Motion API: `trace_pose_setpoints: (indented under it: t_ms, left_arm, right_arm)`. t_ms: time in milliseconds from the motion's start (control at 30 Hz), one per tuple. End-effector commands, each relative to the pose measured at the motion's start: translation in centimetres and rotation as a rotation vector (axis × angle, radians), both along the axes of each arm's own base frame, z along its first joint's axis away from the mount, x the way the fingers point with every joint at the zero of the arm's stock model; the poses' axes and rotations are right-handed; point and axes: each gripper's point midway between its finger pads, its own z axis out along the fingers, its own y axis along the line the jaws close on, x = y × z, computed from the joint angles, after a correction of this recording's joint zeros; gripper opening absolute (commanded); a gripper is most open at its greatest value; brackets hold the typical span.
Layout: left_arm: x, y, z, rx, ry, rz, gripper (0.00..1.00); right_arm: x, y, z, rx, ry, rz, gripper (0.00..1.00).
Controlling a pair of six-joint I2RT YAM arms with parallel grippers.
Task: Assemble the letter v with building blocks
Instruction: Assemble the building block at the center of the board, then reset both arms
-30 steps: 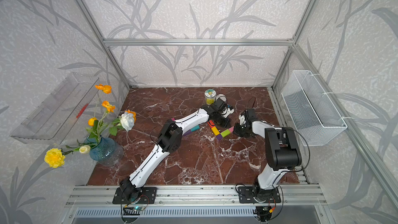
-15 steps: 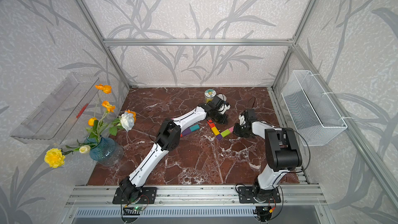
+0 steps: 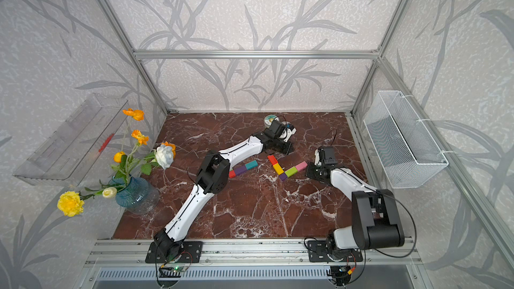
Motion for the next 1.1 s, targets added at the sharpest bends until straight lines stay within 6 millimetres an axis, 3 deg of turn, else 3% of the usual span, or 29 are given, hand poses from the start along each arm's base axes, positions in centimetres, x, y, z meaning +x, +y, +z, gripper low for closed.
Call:
trace_pose_setpoints:
  t_ms: [0, 133, 267, 400, 500, 633, 733, 900, 1067]
  left_arm:
    - [0.5, 0.0, 7.9, -0.08, -0.179, -0.003, 0.0]
    - [-0.2, 1.4, 10.8, -0.086, -0.238, 0.01, 0.0]
    - [-1.4, 3.1, 14.5, -0.109, -0.32, 0.027, 0.0]
    - [-2.8, 5.8, 18.5, -0.122, -0.441, 0.063, 0.0]
    - [-3.6, 9.0, 20.9, -0.1, -0.557, 0.124, 0.08]
    - [-4.2, 13.9, 22.8, -0.063, -0.66, 0.253, 0.21]
    - [-3.8, 18.3, 23.5, -0.051, -0.659, 0.399, 0.27]
    - [-4.1, 24.3, 23.6, 0.014, -0.713, 0.527, 0.46]
    - [-5.3, 29.1, 24.0, 0.055, -0.743, 0.634, 0.6]
  right_arm:
    - [0.6, -1.5, 3.8, -0.076, -0.124, -0.041, 0.0]
    - [1.2, -2.2, 8.0, -0.105, -0.263, -0.065, 0.01]
    - [1.7, -2.5, 11.1, -0.13, -0.339, -0.064, 0.12]
    - [2.5, -2.6, 13.1, -0.149, -0.392, -0.061, 0.35]
    - [3.5, -2.8, 14.5, -0.163, -0.448, -0.067, 0.54]
    - [4.6, -2.8, 15.5, -0.171, -0.501, -0.067, 0.74]
    - [5.3, -2.6, 15.6, -0.157, -0.516, -0.069, 0.98]
    - [6.0, -3.1, 14.9, -0.179, -0.524, -0.103, 0.99]
    - [6.2, -4.6, 14.2, -0.276, -0.559, -0.164, 0.99]
